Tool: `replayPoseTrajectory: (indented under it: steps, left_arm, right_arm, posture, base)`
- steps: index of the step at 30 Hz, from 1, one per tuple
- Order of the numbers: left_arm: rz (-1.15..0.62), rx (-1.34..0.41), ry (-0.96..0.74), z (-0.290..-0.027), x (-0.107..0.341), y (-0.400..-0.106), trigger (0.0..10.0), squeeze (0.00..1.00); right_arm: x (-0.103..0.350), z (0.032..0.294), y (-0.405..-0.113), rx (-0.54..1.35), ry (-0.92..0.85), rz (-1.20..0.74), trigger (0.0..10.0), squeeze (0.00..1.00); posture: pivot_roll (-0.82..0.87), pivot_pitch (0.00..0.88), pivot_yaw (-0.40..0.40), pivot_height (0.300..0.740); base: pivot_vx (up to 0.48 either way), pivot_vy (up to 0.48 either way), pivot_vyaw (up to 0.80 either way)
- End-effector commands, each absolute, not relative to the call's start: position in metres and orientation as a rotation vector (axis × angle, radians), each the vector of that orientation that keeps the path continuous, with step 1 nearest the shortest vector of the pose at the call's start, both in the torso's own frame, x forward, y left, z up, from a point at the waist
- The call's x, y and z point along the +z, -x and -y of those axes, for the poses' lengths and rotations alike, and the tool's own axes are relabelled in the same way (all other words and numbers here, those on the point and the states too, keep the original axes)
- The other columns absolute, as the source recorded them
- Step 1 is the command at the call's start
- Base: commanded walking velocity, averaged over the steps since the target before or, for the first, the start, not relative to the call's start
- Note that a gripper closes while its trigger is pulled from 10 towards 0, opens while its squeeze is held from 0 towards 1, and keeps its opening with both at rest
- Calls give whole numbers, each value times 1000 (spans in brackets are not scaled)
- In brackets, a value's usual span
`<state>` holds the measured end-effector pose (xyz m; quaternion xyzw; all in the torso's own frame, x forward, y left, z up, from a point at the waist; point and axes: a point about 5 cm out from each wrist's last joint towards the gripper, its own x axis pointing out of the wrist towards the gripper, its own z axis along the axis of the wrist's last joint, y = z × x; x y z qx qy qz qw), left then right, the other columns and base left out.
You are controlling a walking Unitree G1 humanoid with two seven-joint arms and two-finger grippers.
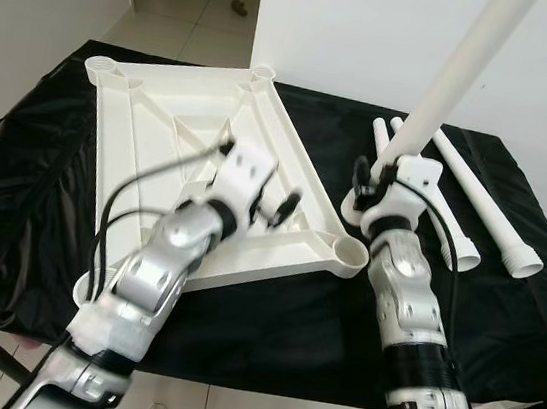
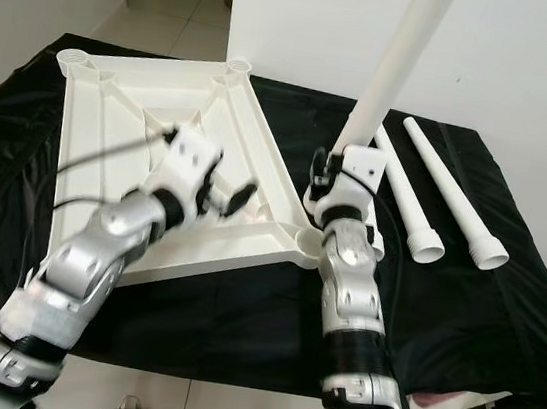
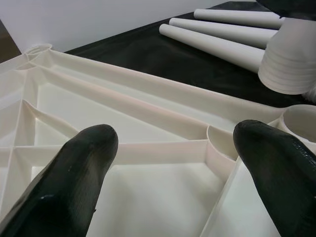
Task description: Building children table
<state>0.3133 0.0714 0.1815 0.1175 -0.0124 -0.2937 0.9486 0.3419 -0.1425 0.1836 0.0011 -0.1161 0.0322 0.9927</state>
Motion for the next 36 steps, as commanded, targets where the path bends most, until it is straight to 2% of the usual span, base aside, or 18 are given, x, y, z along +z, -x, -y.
replayPoseTrajectory:
  steps: [1,13,26,36]
  left_arm:
    - [65,-635,-246,-65,183,-309,10000,0]
    - [113,-842,-199,-58,190,-282,10000,0]
    - [118,-888,-187,-59,194,-275,10000,0]
    - [63,-941,-216,-58,185,-266,10000,0]
  right_arm:
    - [188,143,-340,84,4,256,10000,0]
    - [170,154,-321,160,87,201,10000,0]
    - [152,145,-315,231,49,150,10000,0]
    - [156,141,-323,276,44,174,10000,0]
  posture:
    - [80,22,-65,740]
    - [79,52,-68,740]
    - [84,67,-60,740]
    - [96,68,-62,740]
  base:
    - [0,0,0]
    - [0,0,0]
    - [0,0,0]
    - [0,0,0]
